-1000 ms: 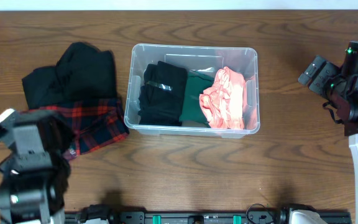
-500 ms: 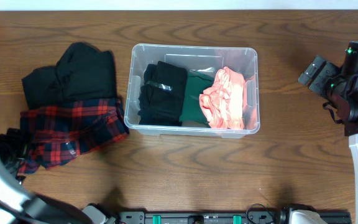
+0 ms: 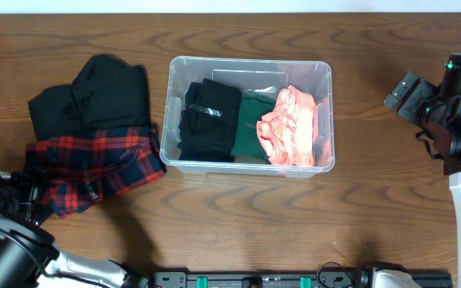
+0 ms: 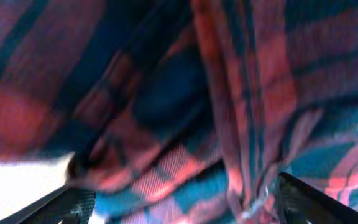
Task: Pack container
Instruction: 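Reach the left gripper to the red plaid shirt and grasp it, then lift the plaid shirt and lay it into the bin with the left gripper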
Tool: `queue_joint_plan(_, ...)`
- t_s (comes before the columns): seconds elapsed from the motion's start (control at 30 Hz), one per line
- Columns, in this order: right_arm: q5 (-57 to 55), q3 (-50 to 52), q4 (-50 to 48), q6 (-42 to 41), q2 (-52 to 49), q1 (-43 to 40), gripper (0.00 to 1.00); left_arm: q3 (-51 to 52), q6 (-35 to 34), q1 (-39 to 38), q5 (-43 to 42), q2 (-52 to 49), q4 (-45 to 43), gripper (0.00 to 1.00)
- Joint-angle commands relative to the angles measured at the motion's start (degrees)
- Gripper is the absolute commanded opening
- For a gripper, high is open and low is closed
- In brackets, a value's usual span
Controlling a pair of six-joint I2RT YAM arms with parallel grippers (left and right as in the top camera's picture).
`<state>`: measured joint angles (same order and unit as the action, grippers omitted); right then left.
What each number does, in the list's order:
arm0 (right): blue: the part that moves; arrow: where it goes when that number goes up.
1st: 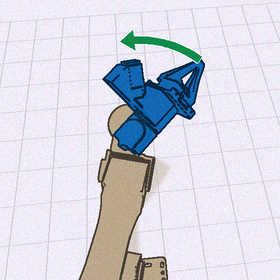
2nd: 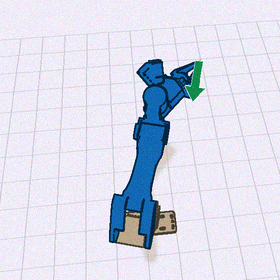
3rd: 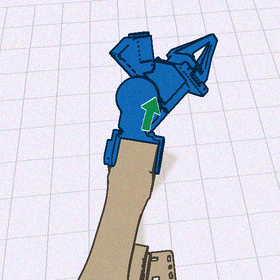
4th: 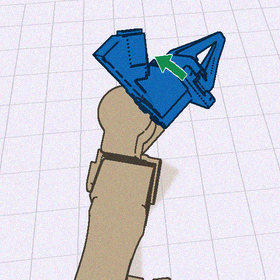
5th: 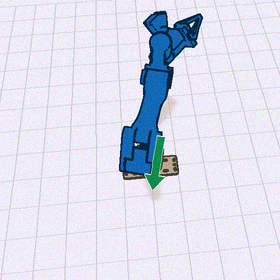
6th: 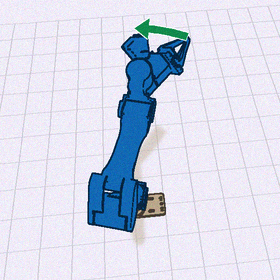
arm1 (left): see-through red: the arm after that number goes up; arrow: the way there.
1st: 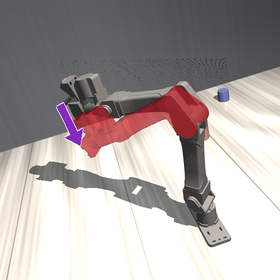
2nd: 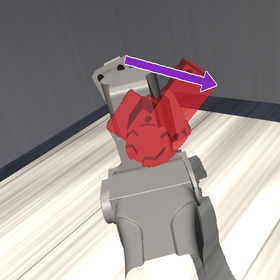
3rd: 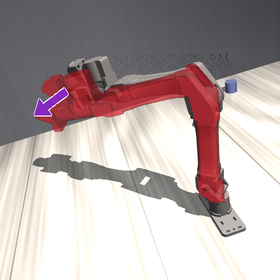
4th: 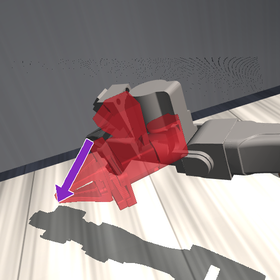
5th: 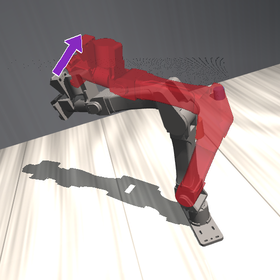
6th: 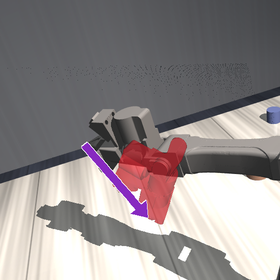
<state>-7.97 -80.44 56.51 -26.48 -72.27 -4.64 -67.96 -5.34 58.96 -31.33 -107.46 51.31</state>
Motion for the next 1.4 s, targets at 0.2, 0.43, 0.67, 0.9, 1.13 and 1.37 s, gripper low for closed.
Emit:
queue_joint_plan(0.2, -0.61, -0.44, 0.09, 0.22, 0.15, -0.37, 0.99, 0.42, 2.95, -3.13, -2.49, -4.66, -7.37, 0.92)
queue_joint_plan(0.43, -0.61, -0.44, 0.09, 0.2, 0.15, -0.35, 0.99, 0.42, 2.51, -6.75, -1.03, -10.25, -7.32, 0.83)
queue_joint_plan(0.67, -0.59, -0.44, 0.11, 0.22, 0.15, -0.37, 0.99, 0.39, 2.51, -7.65, -1.07, -11.23, -6.08, 0.36)
queue_joint_plan(0.9, -0.61, -0.44, 0.11, 0.2, 0.15, -0.37, 0.99, -0.22, 2.05, -7.65, -2.99, -5.14, -3.32, 0.08)
queue_joint_plan(1.13, -0.61, -0.44, 0.09, 0.22, 0.15, -0.37, 0.99, -5.03, 0.33, -7.67, -7.41, 13.2, 6.64, 0.06)
queue_joint_plan(1.37, -0.61, -0.44, 0.09, 0.2, 0.15, -0.37, 0.99, -6.27, -0.44, -8.0, -27.78, 34.75, 9.92, 0.06)
